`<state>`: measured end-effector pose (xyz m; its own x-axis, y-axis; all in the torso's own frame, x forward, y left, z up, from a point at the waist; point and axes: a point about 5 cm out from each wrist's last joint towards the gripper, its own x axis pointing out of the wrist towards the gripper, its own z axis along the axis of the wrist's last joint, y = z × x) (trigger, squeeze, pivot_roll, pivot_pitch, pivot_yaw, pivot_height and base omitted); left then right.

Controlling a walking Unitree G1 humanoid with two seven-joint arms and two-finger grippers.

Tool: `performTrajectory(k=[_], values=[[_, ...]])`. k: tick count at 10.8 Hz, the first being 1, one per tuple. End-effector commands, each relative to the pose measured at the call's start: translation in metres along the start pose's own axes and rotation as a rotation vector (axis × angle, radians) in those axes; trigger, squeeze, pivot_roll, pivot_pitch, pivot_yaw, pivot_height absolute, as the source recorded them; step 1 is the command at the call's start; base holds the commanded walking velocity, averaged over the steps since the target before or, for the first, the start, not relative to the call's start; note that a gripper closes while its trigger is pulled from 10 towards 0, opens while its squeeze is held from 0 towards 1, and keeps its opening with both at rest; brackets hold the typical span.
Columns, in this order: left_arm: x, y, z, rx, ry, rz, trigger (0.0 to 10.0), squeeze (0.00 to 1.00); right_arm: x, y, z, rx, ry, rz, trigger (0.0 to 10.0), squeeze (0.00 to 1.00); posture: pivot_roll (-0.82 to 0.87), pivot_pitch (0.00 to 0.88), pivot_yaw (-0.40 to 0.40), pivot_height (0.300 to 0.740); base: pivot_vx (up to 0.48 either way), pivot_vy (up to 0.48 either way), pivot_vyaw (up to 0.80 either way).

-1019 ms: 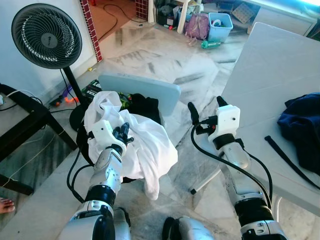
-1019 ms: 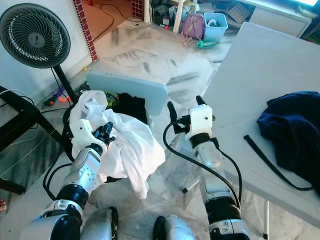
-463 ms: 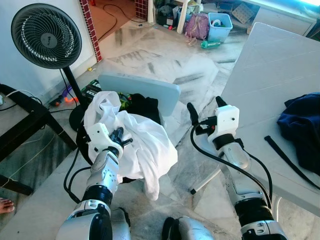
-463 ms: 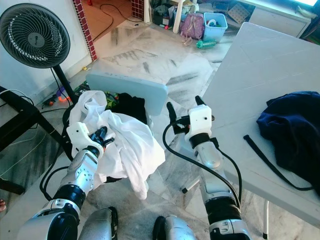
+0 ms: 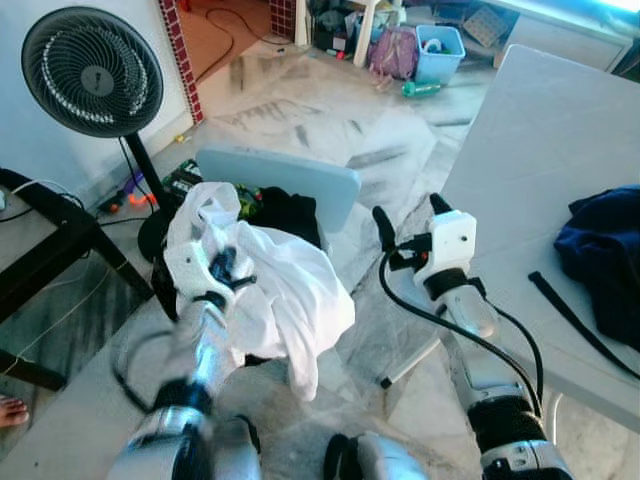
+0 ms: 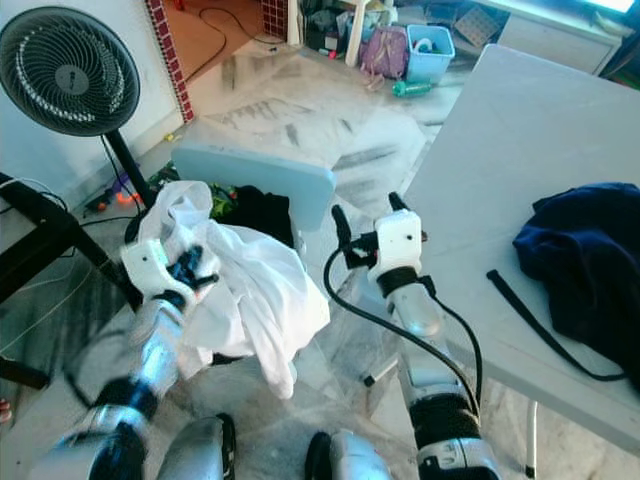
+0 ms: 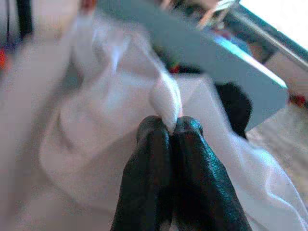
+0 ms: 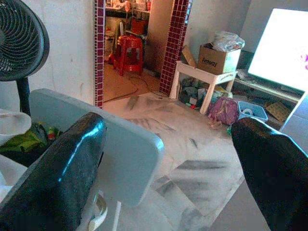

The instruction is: Hang hanger

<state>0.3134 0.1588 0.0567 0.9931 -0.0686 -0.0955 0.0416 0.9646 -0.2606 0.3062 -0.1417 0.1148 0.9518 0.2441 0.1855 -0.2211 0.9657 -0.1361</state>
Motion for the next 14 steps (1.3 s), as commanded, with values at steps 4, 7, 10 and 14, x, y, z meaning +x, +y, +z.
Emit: performTrajectory(k=[4,7,10,14], values=[[-0.035,0.003,0.017,0.344,-0.130,-0.115,0.0,0.00,-0.012,-0.003,-0.014,0.019,0.047,-0.038,10.0,0.00,0.02,0.084,-0.051,0.740,0.000,0.000,0.00],[-0.055,0.051,0.008,0.303,0.006,0.140,1.0,0.00,-0.018,-0.007,-0.023,0.063,0.075,-0.084,10.0,0.00,0.05,0.061,-0.057,0.740,0.000,0.000,0.00],[-0.054,0.041,0.034,0.475,-0.127,0.130,1.9,0.00,-0.016,-0.008,-0.030,0.137,0.100,-0.139,10.0,0.00,0.07,0.035,-0.030,0.740,0.000,0.000,0.00],[-0.042,0.005,0.030,0.424,-0.140,0.058,10.0,0.00,-0.009,-0.017,-0.022,0.125,0.059,-0.169,10.0,0.00,0.03,0.051,-0.008,0.740,0.000,0.000,0.00]])
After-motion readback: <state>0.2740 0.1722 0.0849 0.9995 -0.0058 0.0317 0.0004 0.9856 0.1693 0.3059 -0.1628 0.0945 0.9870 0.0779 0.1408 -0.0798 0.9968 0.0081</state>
